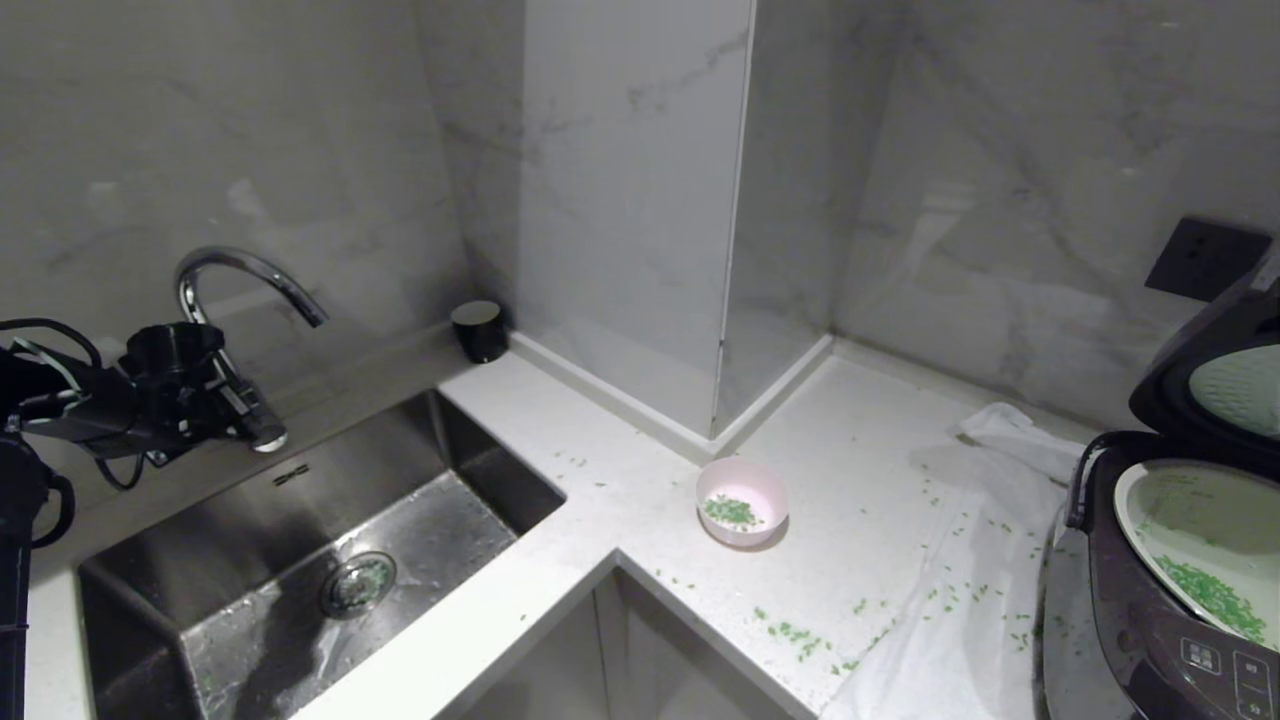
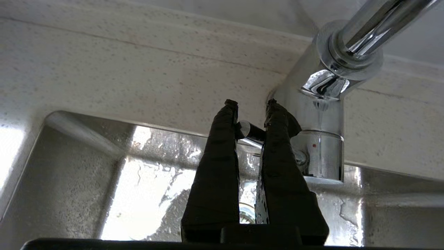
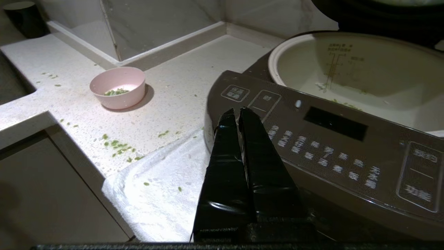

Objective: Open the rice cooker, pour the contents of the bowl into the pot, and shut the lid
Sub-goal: Turn on the tap

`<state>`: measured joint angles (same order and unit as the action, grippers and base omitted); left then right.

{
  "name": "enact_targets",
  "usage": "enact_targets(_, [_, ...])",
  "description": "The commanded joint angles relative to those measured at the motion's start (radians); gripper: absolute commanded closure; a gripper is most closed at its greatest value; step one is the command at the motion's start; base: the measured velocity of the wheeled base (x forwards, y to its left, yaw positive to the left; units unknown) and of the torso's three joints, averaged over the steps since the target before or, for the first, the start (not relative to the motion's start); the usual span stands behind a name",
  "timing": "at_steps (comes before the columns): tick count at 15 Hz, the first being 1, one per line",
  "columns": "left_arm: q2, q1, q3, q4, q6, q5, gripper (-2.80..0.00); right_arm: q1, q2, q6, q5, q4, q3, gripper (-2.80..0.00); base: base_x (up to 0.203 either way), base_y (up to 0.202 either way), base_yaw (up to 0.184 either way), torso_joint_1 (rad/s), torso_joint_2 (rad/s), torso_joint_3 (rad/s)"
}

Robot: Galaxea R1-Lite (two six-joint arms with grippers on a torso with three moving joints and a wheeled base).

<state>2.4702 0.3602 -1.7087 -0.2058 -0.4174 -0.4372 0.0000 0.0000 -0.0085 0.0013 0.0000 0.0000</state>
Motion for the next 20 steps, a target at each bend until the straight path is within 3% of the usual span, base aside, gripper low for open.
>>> enact_targets(1, [-0.003, 0.0, 0.001, 0.003, -0.001, -0.005, 0.0, 0.0, 0.0, -0.001, 0.0, -0.001, 0.003, 0.0, 0.0, 0.0, 0.0, 0.0, 0.0, 0.0])
enact_targets(20, [-0.032, -0.025, 0.05, 0.011, 0.008, -0.005, 0.0, 0.0, 0.0, -0.001, 0.0, 0.0, 0.003, 0.0, 0.0, 0.0, 0.0, 0.0, 0.0, 0.0])
